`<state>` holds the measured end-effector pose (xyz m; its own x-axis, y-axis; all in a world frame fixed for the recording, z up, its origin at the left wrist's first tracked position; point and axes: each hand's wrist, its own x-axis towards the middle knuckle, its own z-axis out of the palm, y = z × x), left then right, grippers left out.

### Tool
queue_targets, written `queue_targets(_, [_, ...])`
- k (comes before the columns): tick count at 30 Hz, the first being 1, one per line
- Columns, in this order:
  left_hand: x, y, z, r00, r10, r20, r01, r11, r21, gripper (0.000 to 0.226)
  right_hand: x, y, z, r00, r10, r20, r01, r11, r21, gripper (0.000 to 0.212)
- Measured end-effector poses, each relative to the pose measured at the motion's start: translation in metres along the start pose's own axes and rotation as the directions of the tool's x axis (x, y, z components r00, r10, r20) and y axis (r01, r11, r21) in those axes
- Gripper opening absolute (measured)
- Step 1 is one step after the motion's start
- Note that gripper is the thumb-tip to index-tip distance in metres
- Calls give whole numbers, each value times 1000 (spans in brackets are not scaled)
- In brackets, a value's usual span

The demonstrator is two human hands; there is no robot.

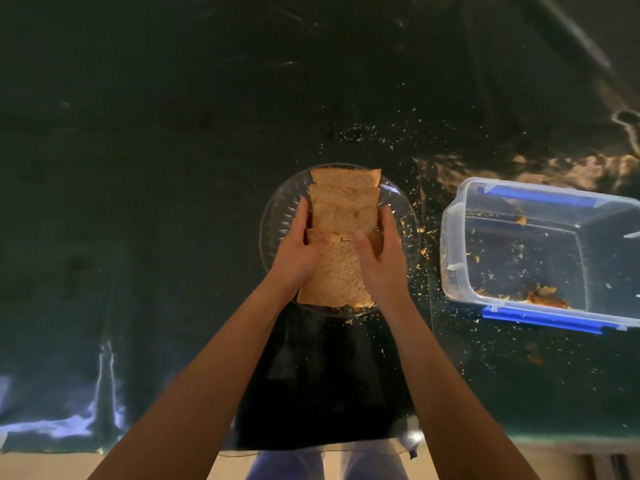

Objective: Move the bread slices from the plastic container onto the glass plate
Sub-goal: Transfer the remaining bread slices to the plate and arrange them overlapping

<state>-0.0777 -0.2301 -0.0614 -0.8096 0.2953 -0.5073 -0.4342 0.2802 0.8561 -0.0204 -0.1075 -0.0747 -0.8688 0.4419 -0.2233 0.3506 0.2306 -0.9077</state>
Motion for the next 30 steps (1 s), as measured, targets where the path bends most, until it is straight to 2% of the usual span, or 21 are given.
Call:
queue_targets(6, [3,1,0,1000,-10,3,10,1000,-24,74,4,0,3,1000,8,10,-9,999,49,60])
queue_targets(17, [0,2,4,999,53,-5,-53,999,6,73,4,0,6,999,-17,-32,20,996,90,52])
queue_targets(24, [-8,8,4,997,75,-34,-73,996,51,68,4,-6,4,999,-33,-28,34,998,58,36])
queue_targets(30, [-28,-6,7,996,26,-81,-27,1000,-13,68,-19,2,1,998,57,-8,-56,998,37,54])
